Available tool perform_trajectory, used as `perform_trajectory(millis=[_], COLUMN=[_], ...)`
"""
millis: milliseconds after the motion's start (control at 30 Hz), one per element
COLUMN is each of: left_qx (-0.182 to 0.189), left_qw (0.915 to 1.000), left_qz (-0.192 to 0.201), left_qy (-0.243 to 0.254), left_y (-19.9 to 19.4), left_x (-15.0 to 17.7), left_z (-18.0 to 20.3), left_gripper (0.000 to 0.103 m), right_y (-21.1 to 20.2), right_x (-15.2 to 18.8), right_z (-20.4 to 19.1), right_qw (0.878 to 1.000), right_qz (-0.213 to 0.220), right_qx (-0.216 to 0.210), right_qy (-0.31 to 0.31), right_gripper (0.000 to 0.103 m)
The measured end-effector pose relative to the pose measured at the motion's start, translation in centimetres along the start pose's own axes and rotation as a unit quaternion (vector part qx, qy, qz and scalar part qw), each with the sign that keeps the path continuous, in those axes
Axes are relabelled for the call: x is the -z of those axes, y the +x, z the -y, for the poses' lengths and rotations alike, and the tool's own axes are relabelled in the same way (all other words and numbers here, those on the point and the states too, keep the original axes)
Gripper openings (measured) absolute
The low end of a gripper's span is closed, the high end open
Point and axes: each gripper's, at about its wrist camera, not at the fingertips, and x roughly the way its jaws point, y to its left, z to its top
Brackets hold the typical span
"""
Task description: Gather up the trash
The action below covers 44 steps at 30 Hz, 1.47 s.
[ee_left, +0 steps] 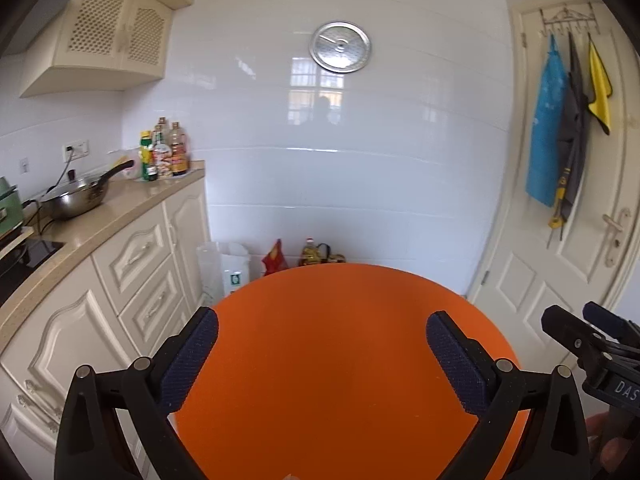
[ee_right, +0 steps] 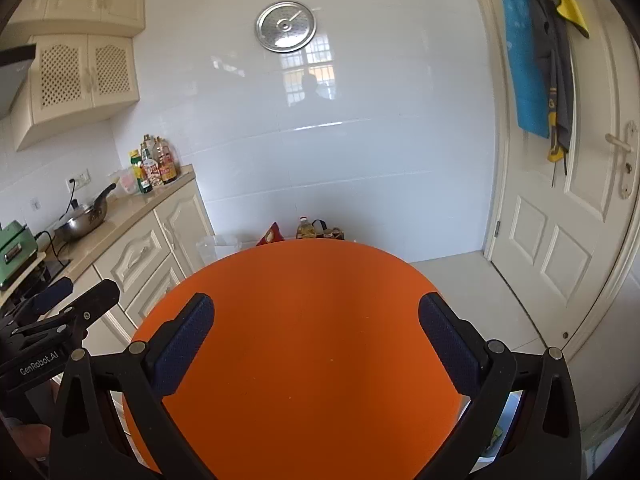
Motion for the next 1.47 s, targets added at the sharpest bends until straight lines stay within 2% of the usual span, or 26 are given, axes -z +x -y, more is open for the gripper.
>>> perform_trajectory(millis=[267, 367, 667, 800, 1167, 1467], left_qx=[-0.029, -0.043, -0.050, -0.034, -0.060, -0.050], left_qw=[0.9990, 0.9983, 0.9979, 0.9986, 0.9967, 0.9972], left_qz=[0.031, 0.037, 0.038, 0.028, 0.045, 0.053], left_qy=[-0.015, -0.014, -0.014, -0.028, -0.031, -0.016], left_y=[-6.1, -8.2, -12.0, -13.2, -16.2, -16.9], left_x=[3.0, 4.7, 7.1, 8.2, 9.3, 10.9], left_z=[-0.6, -0.6, 0.3, 0.5, 1.7, 2.5], left_gripper=[0.102, 0.102, 0.102, 0.102, 0.102, 0.103], right_y=[-1.8, -2.8, -6.0, -7.5, -8.9, -8.8], right_x=[1.2, 1.6, 2.7, 3.2, 3.0, 3.4], right_z=[-3.3, -3.6, -3.7, -3.7, -4.5, -4.9], right_qw=[1.000, 0.999, 0.999, 0.998, 0.997, 0.996], right_qz=[0.012, 0.020, 0.041, 0.051, 0.070, 0.069], right_qx=[-0.002, 0.004, 0.015, 0.020, 0.015, 0.006], right_qy=[-0.025, -0.030, -0.031, -0.033, -0.040, -0.047], right_gripper=[0.103, 0.103, 0.103, 0.103, 0.103, 0.103])
